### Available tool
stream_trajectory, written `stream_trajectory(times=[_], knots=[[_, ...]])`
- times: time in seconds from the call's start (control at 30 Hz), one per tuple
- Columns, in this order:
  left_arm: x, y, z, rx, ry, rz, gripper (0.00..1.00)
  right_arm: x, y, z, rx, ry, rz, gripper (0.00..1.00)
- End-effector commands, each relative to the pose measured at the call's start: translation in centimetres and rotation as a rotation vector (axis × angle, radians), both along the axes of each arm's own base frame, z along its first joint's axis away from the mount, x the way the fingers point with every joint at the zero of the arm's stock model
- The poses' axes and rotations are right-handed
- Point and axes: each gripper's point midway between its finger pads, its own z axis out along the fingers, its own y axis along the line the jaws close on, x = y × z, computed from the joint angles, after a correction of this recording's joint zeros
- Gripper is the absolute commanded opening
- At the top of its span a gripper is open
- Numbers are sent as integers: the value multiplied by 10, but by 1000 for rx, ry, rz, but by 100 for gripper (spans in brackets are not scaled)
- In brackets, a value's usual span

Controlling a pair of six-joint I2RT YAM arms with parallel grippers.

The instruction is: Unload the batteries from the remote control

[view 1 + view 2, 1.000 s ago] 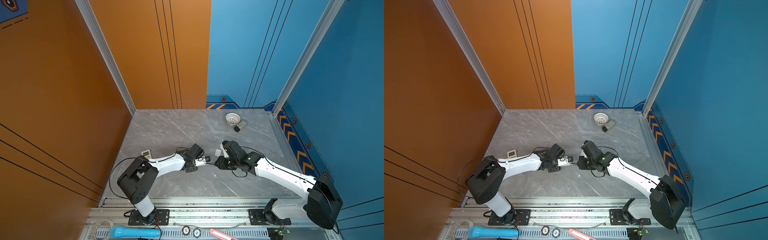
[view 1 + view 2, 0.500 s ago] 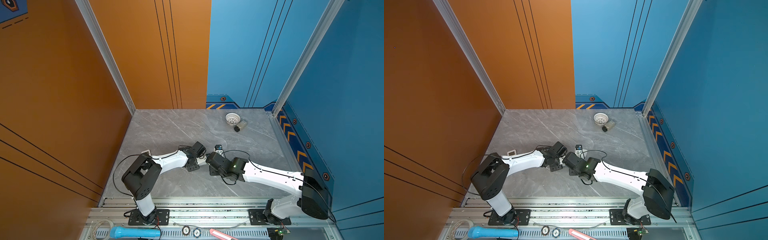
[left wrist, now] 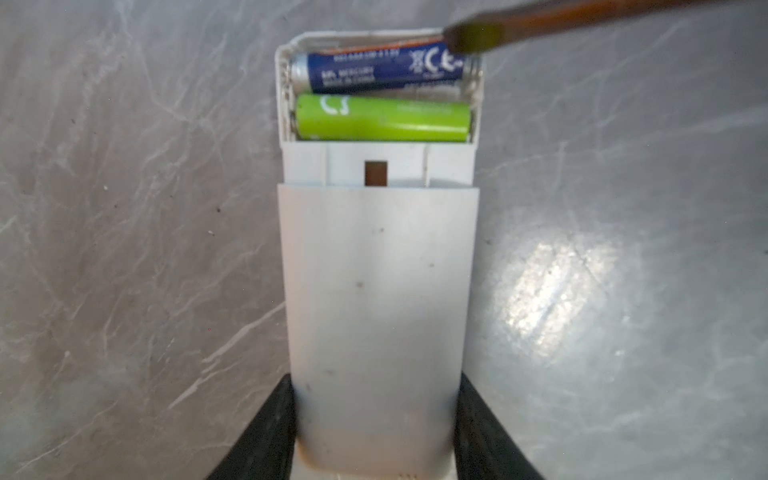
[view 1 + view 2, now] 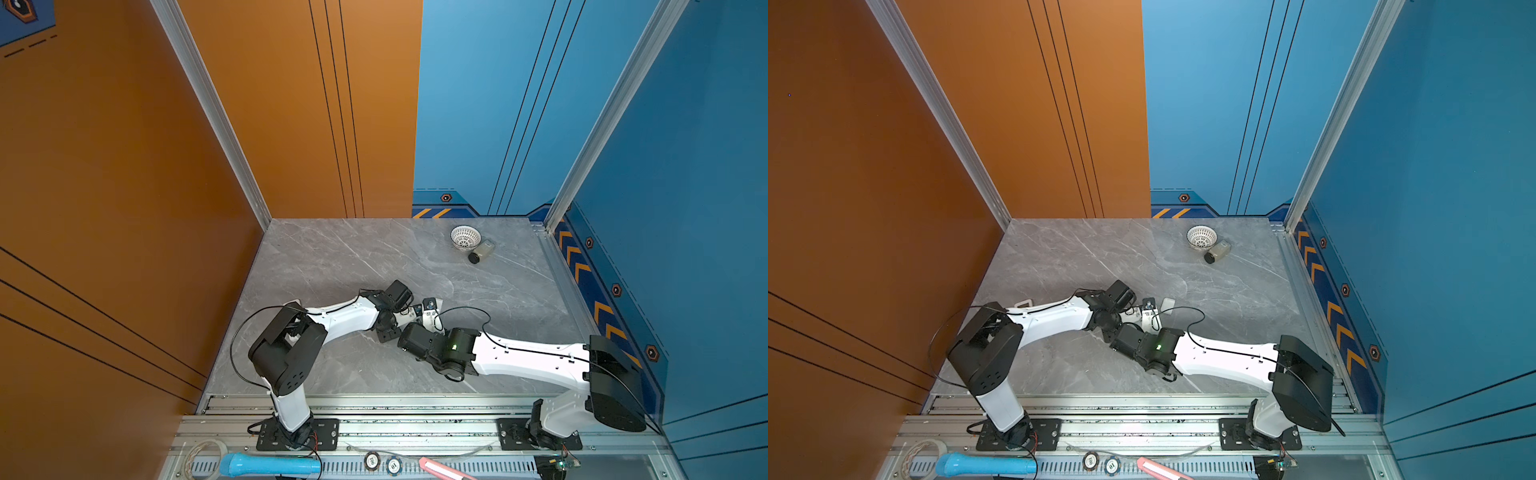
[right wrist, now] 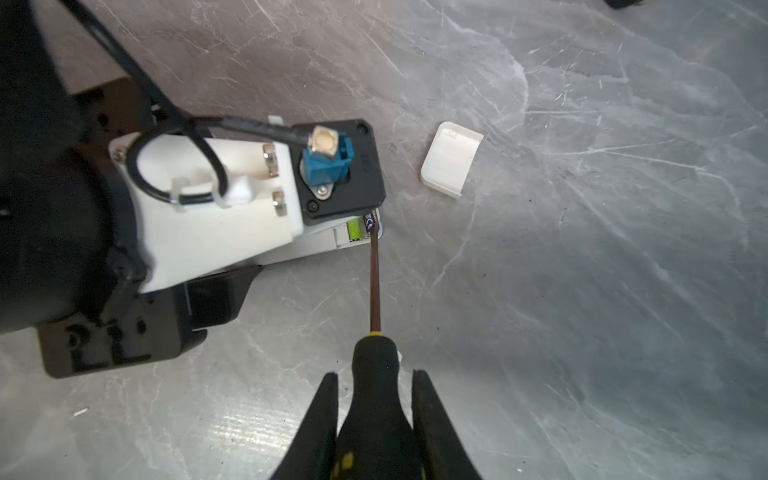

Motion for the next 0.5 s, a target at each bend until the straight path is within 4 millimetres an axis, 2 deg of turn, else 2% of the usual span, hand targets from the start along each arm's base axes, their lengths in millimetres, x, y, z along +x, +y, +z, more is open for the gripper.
stream_trajectory(times=[0.0,0.13,0.3,0.47], knots=[[-12,1,-6,-9,101,25,2,3,-11,-4,-95,-50,-12,0],[-13,-2,-6,-15,115,32,2,2,-6,-5,-63,-41,-2,0],[-13,-1,-5,-12,106,37,1,-2,-15,2,62,-7,-24,0],[-7,4,-5,14,50,36,0,-2,-14,15,201,62,29,0]])
